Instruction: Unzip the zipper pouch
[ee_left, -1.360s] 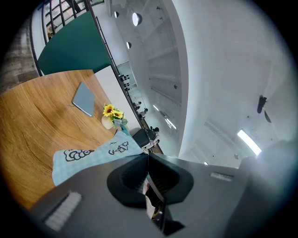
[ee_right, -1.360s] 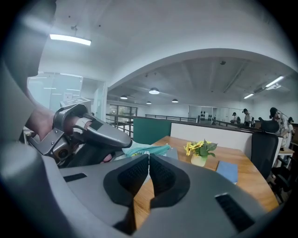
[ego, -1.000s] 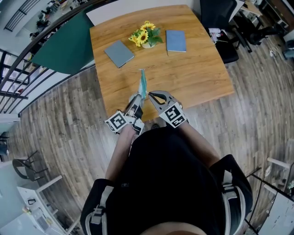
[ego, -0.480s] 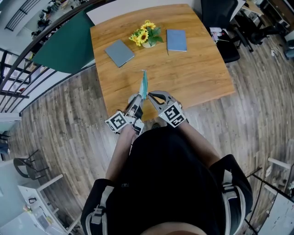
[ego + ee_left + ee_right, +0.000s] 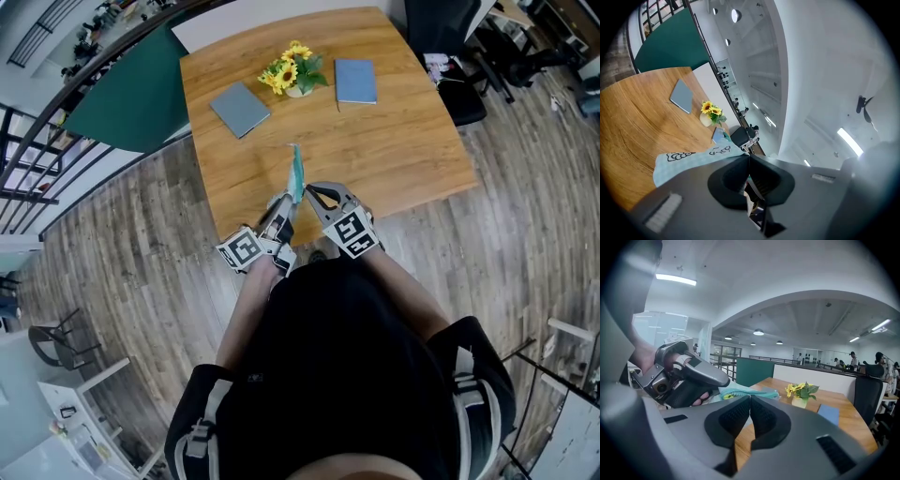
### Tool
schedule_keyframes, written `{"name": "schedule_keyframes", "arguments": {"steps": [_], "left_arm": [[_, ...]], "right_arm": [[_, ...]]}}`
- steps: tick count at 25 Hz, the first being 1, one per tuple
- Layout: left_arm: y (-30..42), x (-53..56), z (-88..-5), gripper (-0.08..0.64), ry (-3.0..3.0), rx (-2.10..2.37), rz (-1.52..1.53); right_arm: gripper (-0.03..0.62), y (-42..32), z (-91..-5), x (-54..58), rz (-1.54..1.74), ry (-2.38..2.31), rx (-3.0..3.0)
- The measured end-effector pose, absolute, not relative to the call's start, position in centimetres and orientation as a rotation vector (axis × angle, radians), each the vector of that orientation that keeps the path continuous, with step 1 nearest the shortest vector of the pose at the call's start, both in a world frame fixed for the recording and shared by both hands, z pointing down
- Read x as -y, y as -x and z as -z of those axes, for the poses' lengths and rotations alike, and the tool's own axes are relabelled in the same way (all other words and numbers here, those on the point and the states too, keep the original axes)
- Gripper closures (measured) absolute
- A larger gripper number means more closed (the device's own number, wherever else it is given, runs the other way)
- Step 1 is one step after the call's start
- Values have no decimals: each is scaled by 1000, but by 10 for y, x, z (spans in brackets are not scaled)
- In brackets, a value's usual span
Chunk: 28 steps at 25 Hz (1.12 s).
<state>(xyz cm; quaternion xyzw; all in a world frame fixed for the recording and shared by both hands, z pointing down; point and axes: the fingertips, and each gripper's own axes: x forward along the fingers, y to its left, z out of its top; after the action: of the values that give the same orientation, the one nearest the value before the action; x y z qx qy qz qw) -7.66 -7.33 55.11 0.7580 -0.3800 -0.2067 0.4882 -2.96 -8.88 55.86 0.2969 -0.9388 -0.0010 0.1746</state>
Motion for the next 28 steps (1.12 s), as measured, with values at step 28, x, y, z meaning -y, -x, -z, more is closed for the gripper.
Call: {"name": "schedule_keyframes", "arguments": {"steps": [28], "left_arm": [[54,68,-534,558,-1956,864,478]], "right_arm": [[586,8,-552,103,1,-906,2649]]}}
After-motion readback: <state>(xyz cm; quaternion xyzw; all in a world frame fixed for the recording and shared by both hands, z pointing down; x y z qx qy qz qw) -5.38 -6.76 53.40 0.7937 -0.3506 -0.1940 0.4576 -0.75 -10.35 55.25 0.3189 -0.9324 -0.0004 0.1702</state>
